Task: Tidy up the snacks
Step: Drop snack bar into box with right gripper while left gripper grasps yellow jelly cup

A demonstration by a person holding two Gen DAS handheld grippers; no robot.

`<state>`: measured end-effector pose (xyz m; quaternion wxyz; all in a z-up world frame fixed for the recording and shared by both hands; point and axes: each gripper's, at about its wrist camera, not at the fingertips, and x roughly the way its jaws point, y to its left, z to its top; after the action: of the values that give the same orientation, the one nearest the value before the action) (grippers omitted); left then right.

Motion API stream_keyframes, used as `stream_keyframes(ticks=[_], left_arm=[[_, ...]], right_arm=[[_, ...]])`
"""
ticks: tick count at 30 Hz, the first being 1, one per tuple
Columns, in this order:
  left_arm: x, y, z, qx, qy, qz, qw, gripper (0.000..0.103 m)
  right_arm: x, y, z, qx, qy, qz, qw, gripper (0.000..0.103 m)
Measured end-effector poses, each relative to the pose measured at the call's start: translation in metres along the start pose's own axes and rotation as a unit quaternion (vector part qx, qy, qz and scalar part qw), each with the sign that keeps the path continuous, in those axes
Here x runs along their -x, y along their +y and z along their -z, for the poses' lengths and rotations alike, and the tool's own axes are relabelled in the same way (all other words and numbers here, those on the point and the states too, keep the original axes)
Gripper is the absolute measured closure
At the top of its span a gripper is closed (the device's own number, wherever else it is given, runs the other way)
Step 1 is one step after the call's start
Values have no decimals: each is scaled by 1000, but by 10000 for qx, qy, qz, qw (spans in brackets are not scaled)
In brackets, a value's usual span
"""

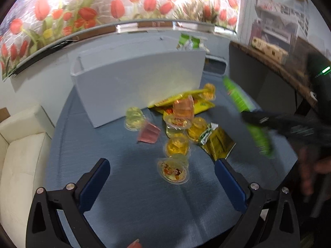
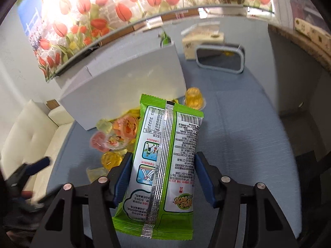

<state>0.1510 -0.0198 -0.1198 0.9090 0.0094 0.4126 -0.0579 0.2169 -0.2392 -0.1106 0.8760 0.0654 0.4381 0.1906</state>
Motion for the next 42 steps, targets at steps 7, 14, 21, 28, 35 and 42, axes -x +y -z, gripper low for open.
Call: stream_keyframes(ticks=[7,14,21,28,35,42], left_arm=[[-39,-14,4,-357,241,-79,9990,0],[-54,-13,8,-338,330,-89,9988,5],[-56,-7,13,-240,452,-71,9987,54],[-40,-1,8,-75,278,101,9995,54],[1,8,-18,20,-174,96,9998,54],[38,27,-78,89,-777,27,9969,54]], right_arm=[[43,-3,8,-29,-267,8,9996,39],[45,-6,10,-114,-300,-94,9994,39],[41,-2,11,-60,-296,-152,9994,39],[41,3,11,-32,-287,-167,9994,39],[38,14,0,154,-363,-261,9989,39],[33,47,-49,624,-677,-341,9952,39]])
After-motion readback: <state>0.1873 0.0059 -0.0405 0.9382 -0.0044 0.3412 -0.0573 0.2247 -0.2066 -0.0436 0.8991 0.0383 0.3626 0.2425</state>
